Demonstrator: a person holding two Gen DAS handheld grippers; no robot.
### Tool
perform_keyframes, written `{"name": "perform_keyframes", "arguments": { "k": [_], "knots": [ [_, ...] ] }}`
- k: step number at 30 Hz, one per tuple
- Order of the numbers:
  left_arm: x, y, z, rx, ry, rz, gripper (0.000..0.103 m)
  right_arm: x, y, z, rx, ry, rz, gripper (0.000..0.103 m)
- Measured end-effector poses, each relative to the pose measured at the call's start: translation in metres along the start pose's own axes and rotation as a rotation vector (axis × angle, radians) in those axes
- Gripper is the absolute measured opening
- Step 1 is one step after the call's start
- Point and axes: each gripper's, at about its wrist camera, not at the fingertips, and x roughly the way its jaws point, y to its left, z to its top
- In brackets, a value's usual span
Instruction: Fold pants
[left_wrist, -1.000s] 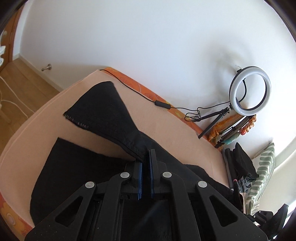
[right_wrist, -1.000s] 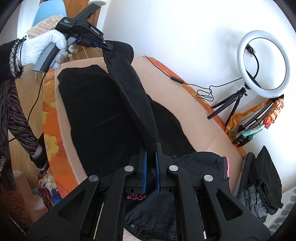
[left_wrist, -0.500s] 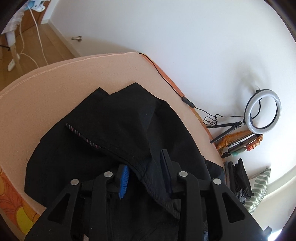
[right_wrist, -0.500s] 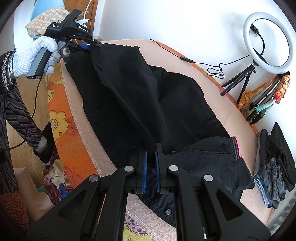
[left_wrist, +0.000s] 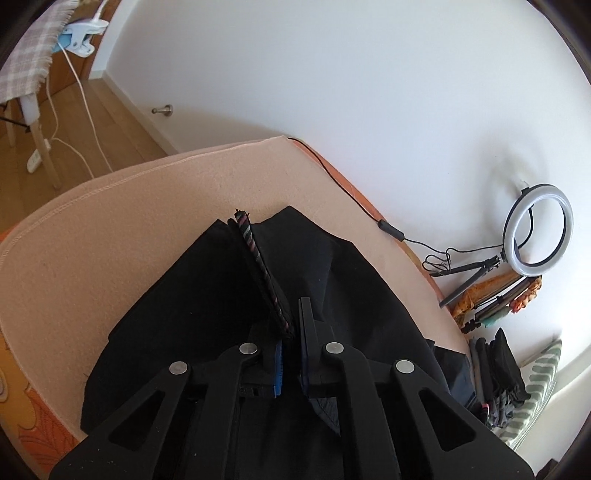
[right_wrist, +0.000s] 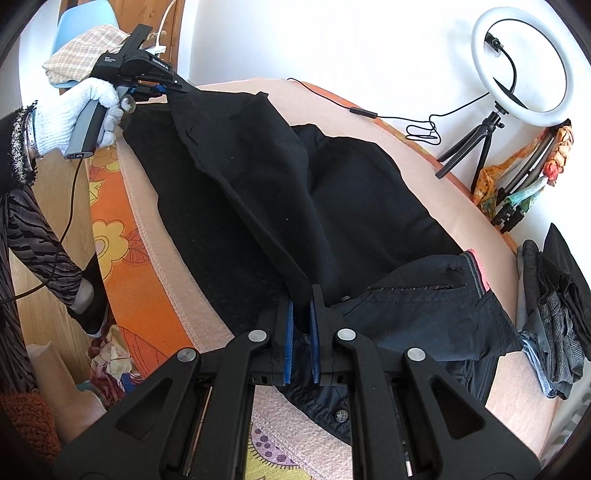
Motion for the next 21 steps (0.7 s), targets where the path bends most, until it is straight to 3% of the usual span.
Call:
{"name": "perform_keyframes", "arguments": {
  "k": [12,21],
  "knots": [
    [-0.051,0.017,-0.034,0.048,-0.022,0.092,0.004,-0.008,-0.004,-0.005,-0.009,-0.004,0.02,0.008],
    [-0.048,0.022,-0.043,0.084,0.007,0.11,0.004,-0.008,-0.005,-0.008,-0.012,0.006,0.009,0.008]
  ]
}}
